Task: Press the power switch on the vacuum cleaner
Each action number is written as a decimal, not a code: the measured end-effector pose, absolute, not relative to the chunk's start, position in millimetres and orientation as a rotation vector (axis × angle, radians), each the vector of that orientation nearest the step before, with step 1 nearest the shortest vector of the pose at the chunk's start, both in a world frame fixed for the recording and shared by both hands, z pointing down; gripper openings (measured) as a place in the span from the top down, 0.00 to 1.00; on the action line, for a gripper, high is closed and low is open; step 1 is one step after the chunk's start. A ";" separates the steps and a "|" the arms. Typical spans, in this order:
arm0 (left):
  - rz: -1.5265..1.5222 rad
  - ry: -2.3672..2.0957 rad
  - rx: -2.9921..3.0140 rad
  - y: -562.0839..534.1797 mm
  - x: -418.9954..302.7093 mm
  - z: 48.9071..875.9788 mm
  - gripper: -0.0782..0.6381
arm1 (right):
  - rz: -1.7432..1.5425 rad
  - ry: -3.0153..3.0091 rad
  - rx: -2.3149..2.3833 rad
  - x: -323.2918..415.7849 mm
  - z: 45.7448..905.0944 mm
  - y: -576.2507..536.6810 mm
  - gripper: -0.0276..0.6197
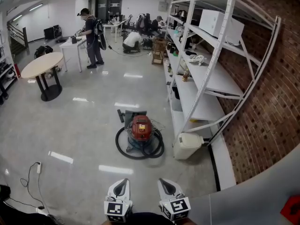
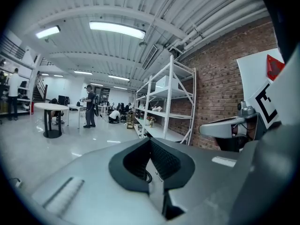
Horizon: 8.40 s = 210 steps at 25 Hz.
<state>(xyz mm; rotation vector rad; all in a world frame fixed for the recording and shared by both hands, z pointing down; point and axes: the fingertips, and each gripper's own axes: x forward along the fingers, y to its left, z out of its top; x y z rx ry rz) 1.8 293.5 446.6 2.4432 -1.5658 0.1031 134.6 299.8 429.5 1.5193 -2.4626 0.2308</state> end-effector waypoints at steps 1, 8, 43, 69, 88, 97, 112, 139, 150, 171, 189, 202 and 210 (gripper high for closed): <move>0.101 -1.568 2.445 289.0 -4.3 446.1 0.87 | 0.231 -2.458 1.522 128.7 429.4 296.1 0.97; 0.067 -1.526 2.409 264.4 -41.2 463.2 0.87 | 0.230 -2.422 1.547 96.7 430.9 273.3 0.97; 0.107 -1.768 2.266 107.6 -48.1 477.5 0.87 | 0.238 -2.574 1.285 89.6 450.8 82.4 0.97; 0.180 -1.797 2.219 -17.1 -13.1 484.7 0.87 | 0.332 -2.583 1.219 114.1 475.5 -39.6 0.97; 0.251 -1.513 2.332 -153.4 -78.2 542.7 0.87 | 0.464 -2.267 1.437 58.4 532.0 -152.3 0.97; 0.264 -1.431 2.366 -185.3 -73.4 551.3 0.87 | 0.489 -2.190 1.497 57.8 546.9 -176.8 0.97; 0.499 -1.426 2.198 -246.0 -33.7 656.6 0.87 | 0.648 -2.054 1.390 106.0 673.0 -247.0 0.97; 0.770 -1.263 1.922 -302.3 22.1 873.1 0.87 | 0.910 -1.746 1.045 134.6 939.7 -312.1 0.97; 0.806 -1.244 1.883 -300.1 23.9 898.9 0.87 | 0.938 -1.684 0.953 127.8 977.2 -304.1 0.97; 0.820 -1.234 1.871 -297.4 26.4 909.7 0.87 | 0.943 -1.590 0.925 138.7 1004.9 -306.8 0.97; 0.775 -1.248 1.930 -317.9 13.4 843.4 0.87 | 0.949 -1.621 1.031 146.3 937.2 -300.0 0.97; 0.628 -1.334 2.015 -286.3 -46.6 735.1 0.87 | 0.801 -1.886 1.260 88.5 768.0 -298.2 0.97; 0.567 -1.338 2.129 -238.7 -76.5 667.4 0.87 | 0.696 -2.019 1.411 56.7 664.4 -257.7 0.97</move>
